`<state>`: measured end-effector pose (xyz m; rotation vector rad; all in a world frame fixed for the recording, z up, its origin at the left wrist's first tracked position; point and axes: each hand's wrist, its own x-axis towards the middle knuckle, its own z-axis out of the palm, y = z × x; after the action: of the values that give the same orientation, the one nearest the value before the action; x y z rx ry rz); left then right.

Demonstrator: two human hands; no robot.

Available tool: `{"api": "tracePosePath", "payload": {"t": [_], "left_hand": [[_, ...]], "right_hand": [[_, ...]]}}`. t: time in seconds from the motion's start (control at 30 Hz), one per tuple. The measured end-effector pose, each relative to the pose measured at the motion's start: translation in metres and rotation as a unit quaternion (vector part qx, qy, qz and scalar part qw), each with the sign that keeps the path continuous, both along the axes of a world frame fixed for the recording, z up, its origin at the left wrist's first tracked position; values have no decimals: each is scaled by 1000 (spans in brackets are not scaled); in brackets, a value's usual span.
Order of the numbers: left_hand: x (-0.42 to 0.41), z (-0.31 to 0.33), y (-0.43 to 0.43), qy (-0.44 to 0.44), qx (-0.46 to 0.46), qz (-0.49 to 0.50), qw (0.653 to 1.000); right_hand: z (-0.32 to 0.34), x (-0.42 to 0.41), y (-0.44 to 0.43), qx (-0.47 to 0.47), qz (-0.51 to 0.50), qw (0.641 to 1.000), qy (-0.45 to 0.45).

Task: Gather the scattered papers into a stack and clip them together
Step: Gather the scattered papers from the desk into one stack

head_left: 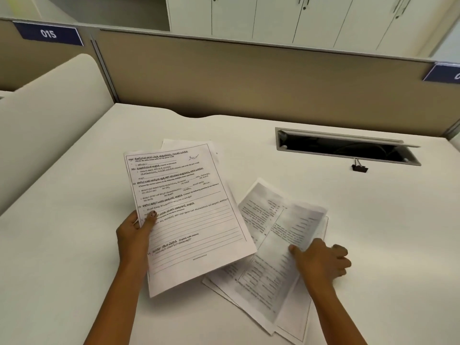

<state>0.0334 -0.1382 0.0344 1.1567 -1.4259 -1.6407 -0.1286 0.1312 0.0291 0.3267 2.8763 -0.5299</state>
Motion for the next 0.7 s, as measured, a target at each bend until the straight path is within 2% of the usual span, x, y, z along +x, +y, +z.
{"api": "tracePosePath", "payload": {"t": [0.2, 0.33, 0.5, 0.7], "left_hand": [[-4, -3, 9, -9, -4, -22, 1000], [-7, -5, 14, -4, -1, -35, 999], [-11, -8, 20, -3, 5, -54, 999], [-15, -10, 31, -4, 10, -70, 997]], "right_hand": [[4, -14, 4, -8, 1, 1000, -21], [6, -20, 9, -75, -2, 996, -38], [5, -18, 27, -202, 7, 977, 63], [9, -15, 28, -249, -20, 958, 137]]}}
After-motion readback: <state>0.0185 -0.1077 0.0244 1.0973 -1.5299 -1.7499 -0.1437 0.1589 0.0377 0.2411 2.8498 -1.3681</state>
